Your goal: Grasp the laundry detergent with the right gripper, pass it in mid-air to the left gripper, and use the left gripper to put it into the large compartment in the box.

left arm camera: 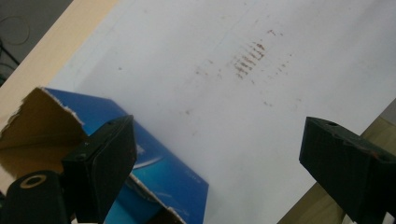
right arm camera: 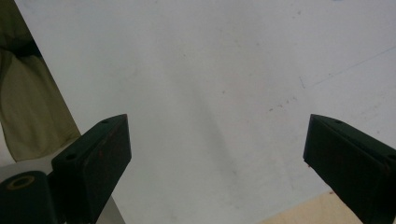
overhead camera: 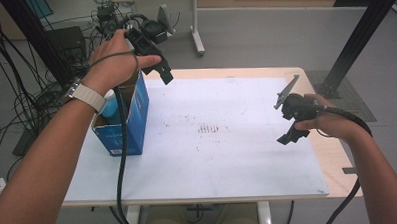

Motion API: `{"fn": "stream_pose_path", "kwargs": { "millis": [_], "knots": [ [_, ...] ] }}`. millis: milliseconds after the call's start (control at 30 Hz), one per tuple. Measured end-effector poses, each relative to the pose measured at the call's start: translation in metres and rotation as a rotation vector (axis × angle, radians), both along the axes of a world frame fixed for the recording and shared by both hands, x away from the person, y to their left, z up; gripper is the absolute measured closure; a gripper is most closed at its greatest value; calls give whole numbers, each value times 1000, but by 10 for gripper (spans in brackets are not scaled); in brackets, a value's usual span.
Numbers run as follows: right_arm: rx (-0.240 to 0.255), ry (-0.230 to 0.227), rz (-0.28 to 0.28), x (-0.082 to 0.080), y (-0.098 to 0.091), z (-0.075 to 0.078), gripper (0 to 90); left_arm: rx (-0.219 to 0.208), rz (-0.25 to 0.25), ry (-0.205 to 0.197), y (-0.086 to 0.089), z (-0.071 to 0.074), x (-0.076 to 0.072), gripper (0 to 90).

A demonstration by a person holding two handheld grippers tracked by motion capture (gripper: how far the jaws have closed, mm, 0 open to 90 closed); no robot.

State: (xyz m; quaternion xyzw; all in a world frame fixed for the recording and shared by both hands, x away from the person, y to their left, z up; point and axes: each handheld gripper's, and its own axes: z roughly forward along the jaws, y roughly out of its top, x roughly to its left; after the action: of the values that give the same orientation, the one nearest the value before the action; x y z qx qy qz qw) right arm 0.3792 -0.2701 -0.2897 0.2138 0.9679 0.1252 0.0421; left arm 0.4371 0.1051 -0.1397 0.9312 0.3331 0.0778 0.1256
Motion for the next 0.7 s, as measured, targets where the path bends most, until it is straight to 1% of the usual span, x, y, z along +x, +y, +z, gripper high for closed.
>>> {"fn": "stream_pose_path", "kwargs": {
  "millis": [33,67,100,133,167,200,233,267,300,333,367,400,433,467,567,600,633,700],
  "knots": [
    [-1,5,2,-1,1,-1,73,6,-24,2,-2,-4,0,116],
    [-1,5,2,-1,1,-1,73,6,-24,2,-2,-4,0,116],
    [2,7,-2,-1,0,-3,73,0,-59,2,-5,-8,-2,116],
    [4,5,-4,-1,0,-4,72,-1,-74,1,-6,-10,-3,116],
    [4,6,-7,-2,0,-5,71,-1,-74,1,-6,-10,-3,116],
    [3,7,-5,-2,1,-6,71,3,-110,0,-10,-14,-7,117],
    [2,10,-6,-2,1,-8,72,0,-129,-4,-11,-16,-9,116],
    [2,10,-6,-2,1,-8,72,0,-129,-4,-11,-16,-9,116],
    [-2,14,-3,-2,2,-9,72,-2,-171,-3,-15,-20,-13,117],
    [-3,15,-4,-2,2,-9,72,1,-186,-9,-16,-23,-14,117],
    [-1,13,-7,-2,2,-10,72,1,-186,-9,-16,-23,-14,116],
    [-1,13,-6,-2,3,-10,72,3,-208,-12,-19,-27,-16,116],
    [-1,12,-7,-2,3,-9,72,3,-208,-12,-19,-27,-16,116],
    [-1,12,-7,-2,3,-9,72,4,-218,-11,-20,-30,-17,116],
    [2,5,-13,-3,3,-9,72,1,-244,-7,-22,-38,-18,113],
    [1,2,-14,-3,3,-9,71,2,-260,-5,-23,-43,-19,113],
    [1,2,-14,-3,3,-9,71,2,-260,-5,-23,-43,-19,113],
    [2,3,-16,-3,3,-10,71,5,-279,3,-25,-51,-19,113]
  ]
}}
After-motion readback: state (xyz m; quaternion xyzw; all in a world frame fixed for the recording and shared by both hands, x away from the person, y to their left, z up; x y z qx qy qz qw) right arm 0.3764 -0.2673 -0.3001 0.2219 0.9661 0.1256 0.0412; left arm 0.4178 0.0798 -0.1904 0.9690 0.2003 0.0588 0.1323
